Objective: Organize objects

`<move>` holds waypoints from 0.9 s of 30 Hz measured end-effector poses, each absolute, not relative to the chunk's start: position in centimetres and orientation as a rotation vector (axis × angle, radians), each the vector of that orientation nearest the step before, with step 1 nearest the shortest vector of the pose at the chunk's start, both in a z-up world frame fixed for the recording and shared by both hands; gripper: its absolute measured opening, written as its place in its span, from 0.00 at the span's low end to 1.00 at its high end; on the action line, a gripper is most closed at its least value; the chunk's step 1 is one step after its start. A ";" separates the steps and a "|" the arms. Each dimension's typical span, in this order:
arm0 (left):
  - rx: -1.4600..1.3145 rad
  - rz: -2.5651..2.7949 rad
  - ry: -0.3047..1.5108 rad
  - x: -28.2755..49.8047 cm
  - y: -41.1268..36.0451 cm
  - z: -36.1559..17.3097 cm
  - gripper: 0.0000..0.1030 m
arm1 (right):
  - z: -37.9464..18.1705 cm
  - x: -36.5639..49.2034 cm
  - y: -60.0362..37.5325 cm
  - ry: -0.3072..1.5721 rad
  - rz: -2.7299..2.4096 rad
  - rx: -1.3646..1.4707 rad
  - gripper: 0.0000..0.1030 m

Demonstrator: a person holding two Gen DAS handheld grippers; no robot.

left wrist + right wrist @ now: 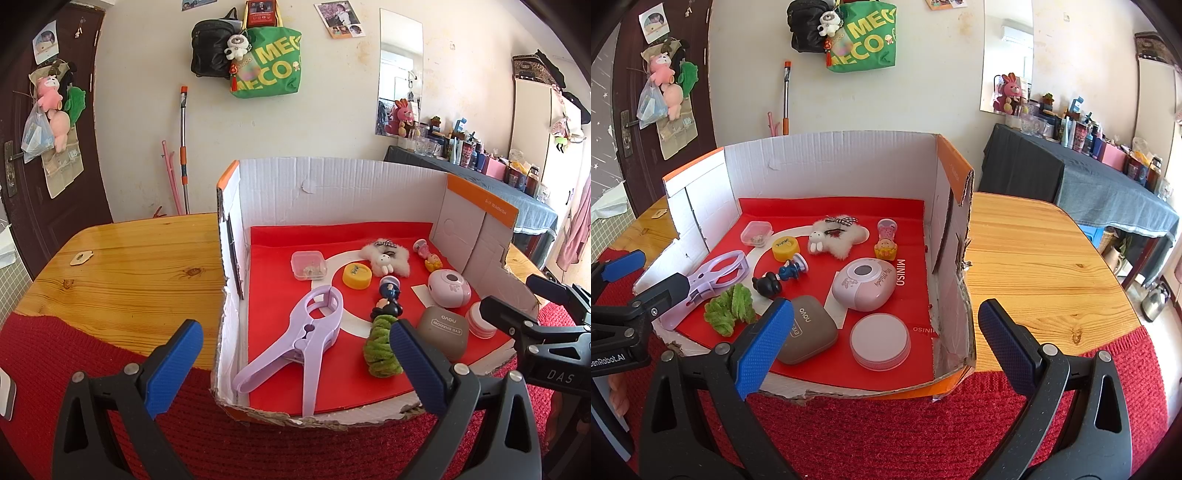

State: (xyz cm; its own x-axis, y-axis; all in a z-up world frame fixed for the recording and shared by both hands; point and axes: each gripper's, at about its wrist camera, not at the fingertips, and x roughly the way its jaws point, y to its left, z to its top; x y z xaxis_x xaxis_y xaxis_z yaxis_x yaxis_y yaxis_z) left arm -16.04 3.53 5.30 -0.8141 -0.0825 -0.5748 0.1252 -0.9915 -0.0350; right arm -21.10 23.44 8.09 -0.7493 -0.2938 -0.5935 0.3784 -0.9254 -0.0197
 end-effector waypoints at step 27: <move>0.988 -2.906 0.115 -11.0 3.7 6.5 1.00 | 9.8 -15.8 24.6 0.182 -2.622 0.881 0.99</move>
